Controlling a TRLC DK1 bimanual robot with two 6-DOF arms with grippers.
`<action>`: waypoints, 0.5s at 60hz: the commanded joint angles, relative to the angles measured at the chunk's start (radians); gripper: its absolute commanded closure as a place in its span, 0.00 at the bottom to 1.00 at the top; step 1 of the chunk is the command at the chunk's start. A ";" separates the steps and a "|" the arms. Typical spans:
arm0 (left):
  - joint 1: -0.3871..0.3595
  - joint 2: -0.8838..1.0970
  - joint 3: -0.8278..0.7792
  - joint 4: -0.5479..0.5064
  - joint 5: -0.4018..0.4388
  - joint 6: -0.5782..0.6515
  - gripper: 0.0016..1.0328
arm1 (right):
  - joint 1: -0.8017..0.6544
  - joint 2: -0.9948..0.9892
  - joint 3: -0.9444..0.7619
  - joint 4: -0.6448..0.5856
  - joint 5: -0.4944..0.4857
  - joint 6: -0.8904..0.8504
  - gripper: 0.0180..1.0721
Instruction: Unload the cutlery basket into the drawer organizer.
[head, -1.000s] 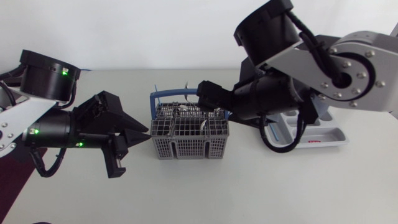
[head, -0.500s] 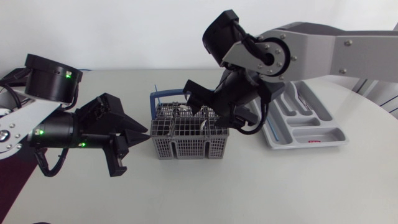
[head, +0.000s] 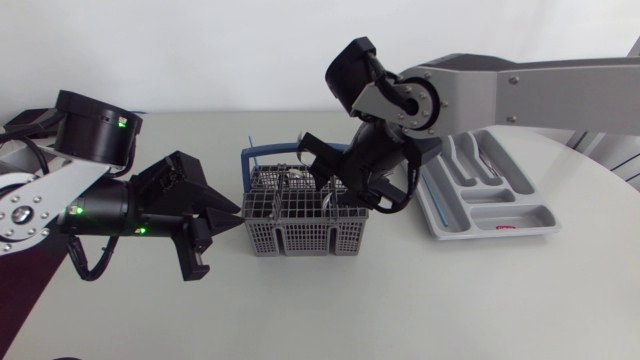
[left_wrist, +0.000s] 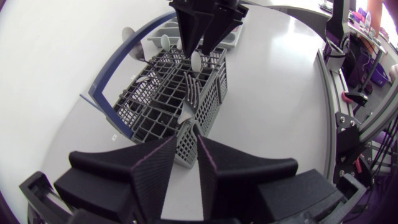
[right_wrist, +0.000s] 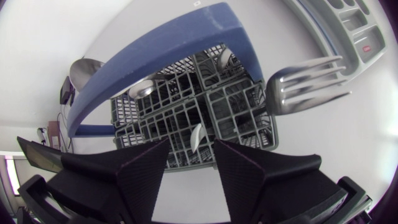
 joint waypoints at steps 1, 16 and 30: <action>0.001 0.023 0.001 0.005 0.003 0.015 0.61 | 0.016 0.021 0.015 0.020 0.008 0.048 0.55; 0.006 0.053 0.023 0.005 0.003 0.013 0.61 | 0.021 0.071 0.017 0.063 0.018 0.061 0.58; 0.004 0.075 0.032 0.005 0.003 0.015 0.61 | 0.031 0.073 -0.006 0.105 0.064 0.061 0.68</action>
